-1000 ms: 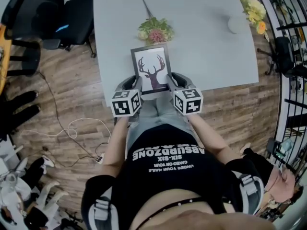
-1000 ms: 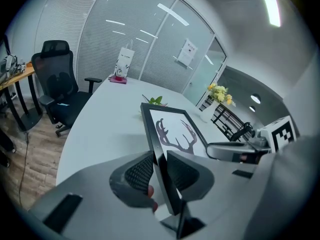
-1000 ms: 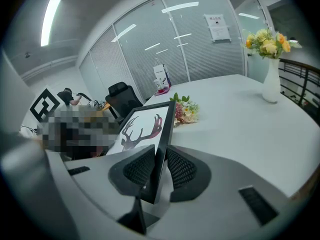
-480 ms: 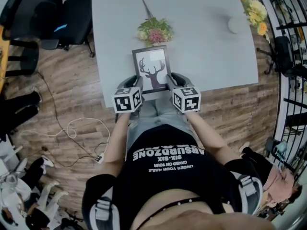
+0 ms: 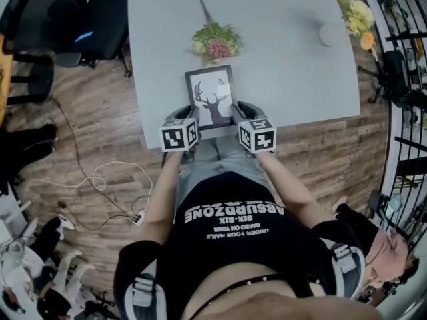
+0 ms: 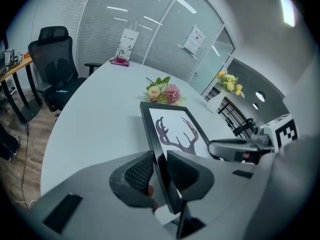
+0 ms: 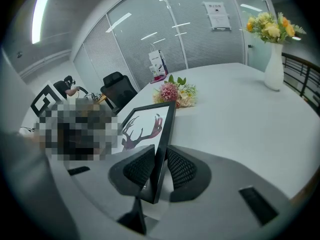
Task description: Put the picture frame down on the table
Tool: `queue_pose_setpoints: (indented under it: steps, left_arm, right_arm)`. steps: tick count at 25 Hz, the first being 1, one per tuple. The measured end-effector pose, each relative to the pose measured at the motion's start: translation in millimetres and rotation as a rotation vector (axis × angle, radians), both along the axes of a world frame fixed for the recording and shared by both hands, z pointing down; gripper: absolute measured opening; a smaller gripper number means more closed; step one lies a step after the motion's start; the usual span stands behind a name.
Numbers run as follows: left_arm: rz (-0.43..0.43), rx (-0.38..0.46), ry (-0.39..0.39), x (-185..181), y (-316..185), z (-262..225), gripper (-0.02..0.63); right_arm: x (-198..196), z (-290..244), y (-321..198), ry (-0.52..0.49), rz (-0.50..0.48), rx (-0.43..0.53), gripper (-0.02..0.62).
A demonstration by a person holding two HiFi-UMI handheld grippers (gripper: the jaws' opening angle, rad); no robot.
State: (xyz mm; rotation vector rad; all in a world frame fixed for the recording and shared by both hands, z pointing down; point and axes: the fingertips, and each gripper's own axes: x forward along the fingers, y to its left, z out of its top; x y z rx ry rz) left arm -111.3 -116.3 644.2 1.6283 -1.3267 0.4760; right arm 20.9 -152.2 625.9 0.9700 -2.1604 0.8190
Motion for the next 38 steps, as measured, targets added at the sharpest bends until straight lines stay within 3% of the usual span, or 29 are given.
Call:
queue_pose_setpoints:
  steps: [18, 24, 34, 38]
  left_arm:
    - [0.006, -0.069, -0.005, 3, 2, 30, 0.092]
    - [0.012, -0.083, -0.039, 3, 4, 39, 0.092]
    - [0.082, -0.071, -0.076, 2, -1, 47, 0.095]
    - [0.072, -0.063, -0.072, 2, 0, 47, 0.097]
  right_arm:
    - [3, 32, 1, 0.037, -0.003, -0.038, 0.091]
    - [3, 45, 5, 0.076, -0.006, -0.066, 0.092]
    - [0, 56, 0, 0.055, -0.033, -0.135, 0.1]
    - [0, 54, 0, 0.062, -0.027, -0.118, 0.1]
